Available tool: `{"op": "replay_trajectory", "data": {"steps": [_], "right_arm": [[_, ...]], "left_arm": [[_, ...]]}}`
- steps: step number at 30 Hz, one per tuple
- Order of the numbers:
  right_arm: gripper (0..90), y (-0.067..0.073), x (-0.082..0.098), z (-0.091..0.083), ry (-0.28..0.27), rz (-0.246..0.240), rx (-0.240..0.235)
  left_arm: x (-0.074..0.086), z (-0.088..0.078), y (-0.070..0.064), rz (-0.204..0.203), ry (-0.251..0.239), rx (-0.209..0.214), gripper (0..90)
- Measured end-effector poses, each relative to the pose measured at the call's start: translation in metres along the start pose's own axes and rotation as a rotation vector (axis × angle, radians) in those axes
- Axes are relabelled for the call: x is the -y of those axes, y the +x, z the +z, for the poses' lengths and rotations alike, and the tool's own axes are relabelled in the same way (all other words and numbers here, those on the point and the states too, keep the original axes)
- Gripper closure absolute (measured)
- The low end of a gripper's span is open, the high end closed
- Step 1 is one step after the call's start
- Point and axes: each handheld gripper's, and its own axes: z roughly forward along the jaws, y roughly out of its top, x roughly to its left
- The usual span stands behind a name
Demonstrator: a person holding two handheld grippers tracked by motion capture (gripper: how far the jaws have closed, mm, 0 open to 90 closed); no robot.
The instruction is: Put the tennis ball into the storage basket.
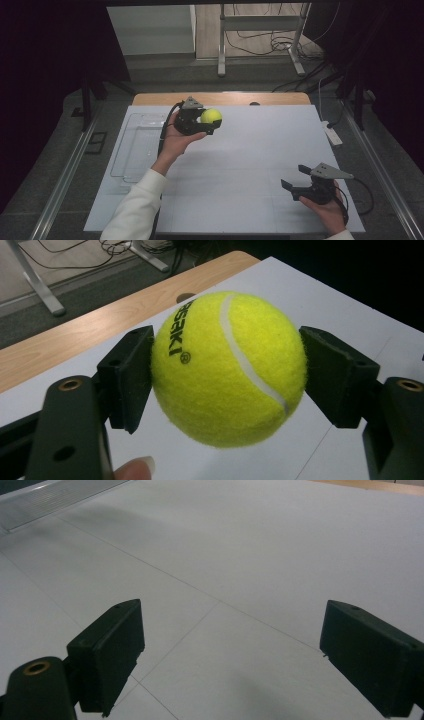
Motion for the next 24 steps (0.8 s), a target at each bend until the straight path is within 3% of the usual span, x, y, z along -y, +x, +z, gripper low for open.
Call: {"op": "replay_trajectory", "data": {"steps": [24], "right_arm": [[11.3,0.0,0.0,0.001,0.006,0.001,0.005]], "left_arm": [[0.002,-0.022,0.011,-0.018,-0.029,-0.039,27.0]]}}
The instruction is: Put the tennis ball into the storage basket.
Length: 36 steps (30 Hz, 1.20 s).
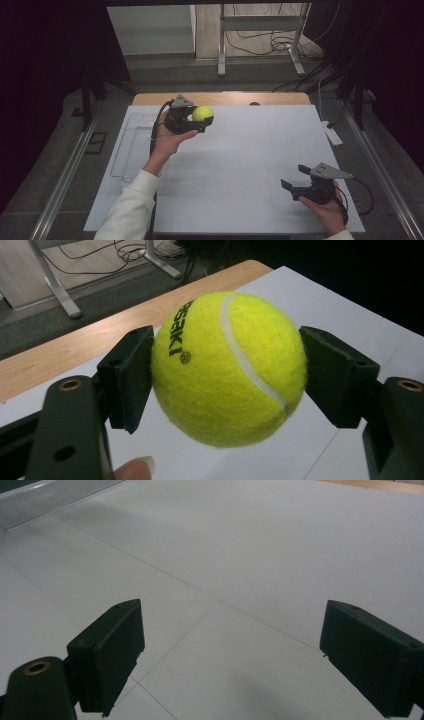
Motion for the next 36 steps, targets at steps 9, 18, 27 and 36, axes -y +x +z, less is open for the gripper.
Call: {"op": "replay_trajectory", "data": {"steps": [9,18,27,36], "right_arm": [[11.3,0.0,0.0,0.0,0.003,-0.001,0.001],[11.3,0.0,0.0,0.0,0.003,-0.001,0.001],[11.3,-0.001,0.001,0.001,0.007,-0.001,0.0],[11.3,-0.001,0.001,0.001,0.006,0.003,0.0]], "left_arm": [[0.003,-0.004,0.003,-0.002,-0.002,-0.01,27.0],[0.004,-0.004,0.004,-0.01,-0.007,-0.016,27.0],[0.004,-0.008,0.008,-0.012,-0.012,-0.027,27.0],[0.003,-0.012,0.013,-0.022,-0.024,-0.042,27.1]]}}
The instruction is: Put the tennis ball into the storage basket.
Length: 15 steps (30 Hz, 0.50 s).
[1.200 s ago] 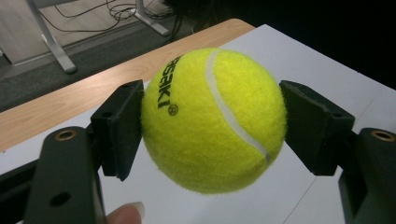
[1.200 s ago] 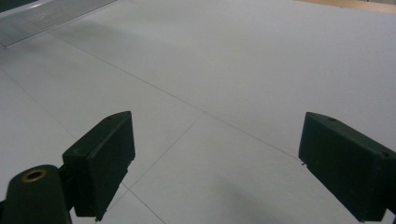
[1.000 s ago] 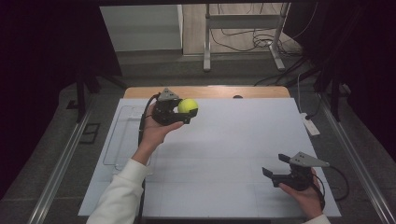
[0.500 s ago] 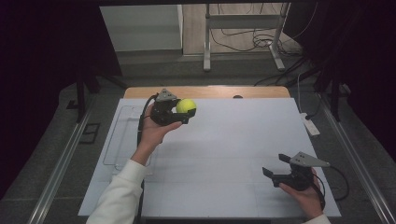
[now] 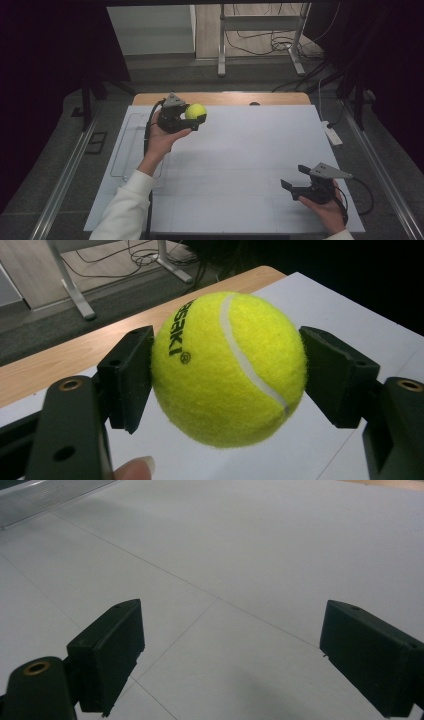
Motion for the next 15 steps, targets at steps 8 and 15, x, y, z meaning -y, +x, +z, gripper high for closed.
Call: {"op": "replay_trajectory", "data": {"steps": [8,15], "right_arm": [[11.3,0.0,0.0,0.0,0.0,-0.002,0.001],[11.3,0.0,0.0,0.0,0.002,-0.002,0.003]], "left_arm": [[-0.002,-0.006,0.005,-0.002,-0.009,-0.017,27.1],[0.0,-0.009,0.012,-0.012,-0.009,-0.037,27.1]]}}
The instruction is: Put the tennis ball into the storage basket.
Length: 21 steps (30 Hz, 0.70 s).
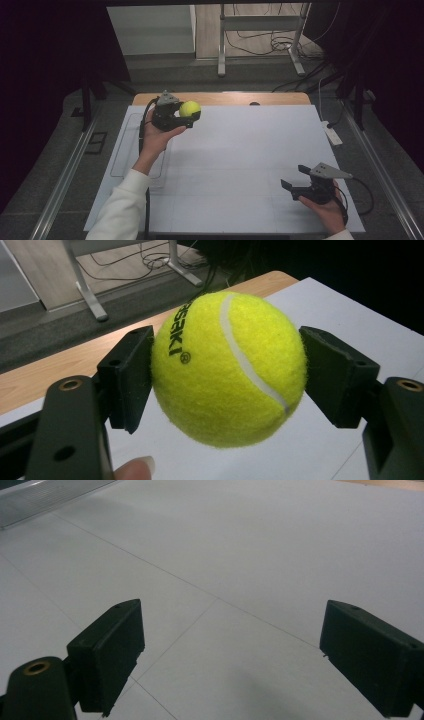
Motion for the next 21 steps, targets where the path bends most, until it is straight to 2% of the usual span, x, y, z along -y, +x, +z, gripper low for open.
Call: {"op": "replay_trajectory", "data": {"steps": [21], "right_arm": [[11.3,0.0,0.0,0.0,-0.002,0.002,-0.002]], "left_arm": [[0.004,-0.008,0.021,-0.037,-0.006,-0.055,27.1]]}}
